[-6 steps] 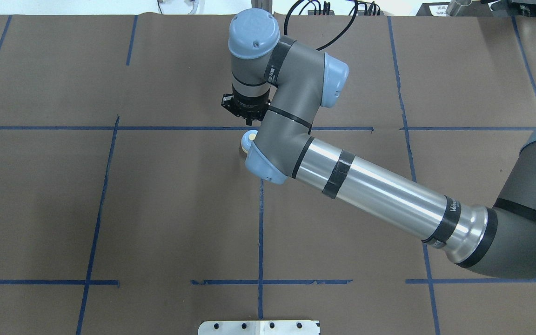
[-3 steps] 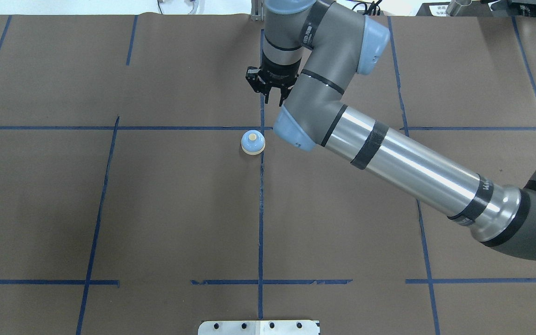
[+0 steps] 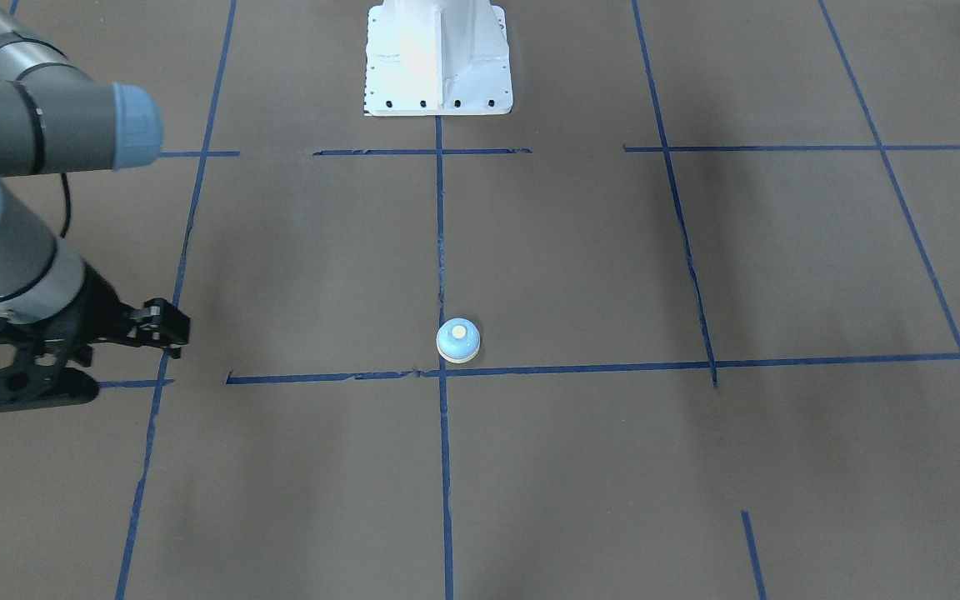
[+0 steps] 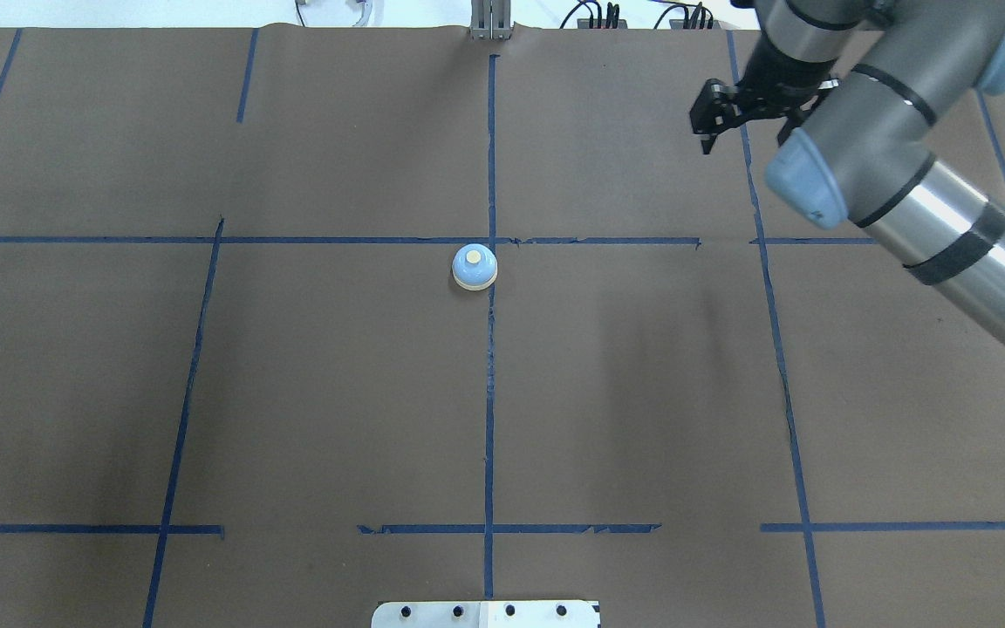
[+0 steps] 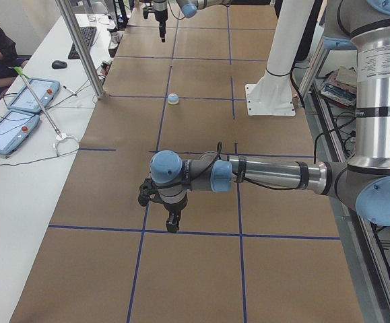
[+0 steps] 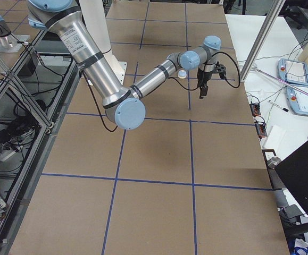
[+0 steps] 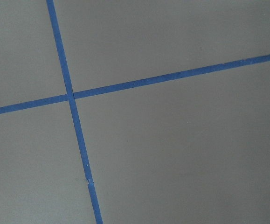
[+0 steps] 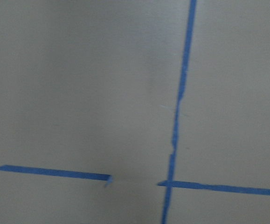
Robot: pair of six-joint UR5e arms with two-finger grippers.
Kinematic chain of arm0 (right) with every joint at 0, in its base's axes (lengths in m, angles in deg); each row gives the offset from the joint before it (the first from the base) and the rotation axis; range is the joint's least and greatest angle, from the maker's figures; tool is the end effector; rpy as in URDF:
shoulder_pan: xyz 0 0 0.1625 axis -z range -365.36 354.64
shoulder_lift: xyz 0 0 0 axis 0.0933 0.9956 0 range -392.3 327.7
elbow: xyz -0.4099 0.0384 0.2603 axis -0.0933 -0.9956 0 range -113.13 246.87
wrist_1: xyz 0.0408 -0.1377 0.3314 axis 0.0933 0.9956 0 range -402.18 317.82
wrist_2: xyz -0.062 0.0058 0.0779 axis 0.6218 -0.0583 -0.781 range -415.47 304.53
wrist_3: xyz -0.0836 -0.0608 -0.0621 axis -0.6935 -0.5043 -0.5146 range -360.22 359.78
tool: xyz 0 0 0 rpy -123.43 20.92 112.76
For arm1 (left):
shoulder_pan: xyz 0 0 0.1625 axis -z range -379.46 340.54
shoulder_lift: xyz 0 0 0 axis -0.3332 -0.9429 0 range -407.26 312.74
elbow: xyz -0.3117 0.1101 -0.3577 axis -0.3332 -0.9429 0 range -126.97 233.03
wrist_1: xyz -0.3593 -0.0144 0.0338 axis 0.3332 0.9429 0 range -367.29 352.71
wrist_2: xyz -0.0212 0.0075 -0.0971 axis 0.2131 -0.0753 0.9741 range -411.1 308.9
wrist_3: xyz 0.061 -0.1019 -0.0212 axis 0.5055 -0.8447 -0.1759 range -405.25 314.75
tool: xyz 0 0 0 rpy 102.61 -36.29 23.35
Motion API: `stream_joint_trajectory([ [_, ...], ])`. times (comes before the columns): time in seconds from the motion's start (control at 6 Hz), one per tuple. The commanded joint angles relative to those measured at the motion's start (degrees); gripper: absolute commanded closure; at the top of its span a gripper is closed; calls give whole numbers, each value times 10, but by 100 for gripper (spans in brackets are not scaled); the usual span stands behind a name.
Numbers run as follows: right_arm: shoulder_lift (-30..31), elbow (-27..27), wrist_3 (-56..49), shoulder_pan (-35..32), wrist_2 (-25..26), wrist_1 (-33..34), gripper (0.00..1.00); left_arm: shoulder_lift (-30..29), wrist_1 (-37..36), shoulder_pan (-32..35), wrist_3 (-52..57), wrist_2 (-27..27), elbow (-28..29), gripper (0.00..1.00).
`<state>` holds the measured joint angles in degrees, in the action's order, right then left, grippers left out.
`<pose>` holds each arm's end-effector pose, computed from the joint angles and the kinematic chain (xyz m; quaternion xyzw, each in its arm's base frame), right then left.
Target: Place and press bell with both arms
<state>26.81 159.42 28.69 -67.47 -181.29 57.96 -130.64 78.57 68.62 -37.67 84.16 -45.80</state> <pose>-0.2534 -0.6130 0.4459 0.0257 -0.3563 -0.0537 0.9325 -0.0350 -0.3774 0.7216 0.0035 0.3849 0.0700 0.9203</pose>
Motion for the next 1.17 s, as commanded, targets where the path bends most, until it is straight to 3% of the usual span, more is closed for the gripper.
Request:
stream_joint_trajectory([
  [0.0, 121, 36, -191, -86, -45, -2, 0, 18, 1, 7, 0, -3, -4, 0],
  [0.33, 236, 60, -317, -168, -54, -6, 0, 30, 4, 19, 0, -4, -11, 0],
  [0.67, 351, 96, -337, -234, -53, -6, 0, 51, 4, 19, 1, -5, -32, 0],
  [1.0, 386, 98, -336, -258, -58, -27, 0, 49, 4, 19, 1, -4, -34, 0],
])
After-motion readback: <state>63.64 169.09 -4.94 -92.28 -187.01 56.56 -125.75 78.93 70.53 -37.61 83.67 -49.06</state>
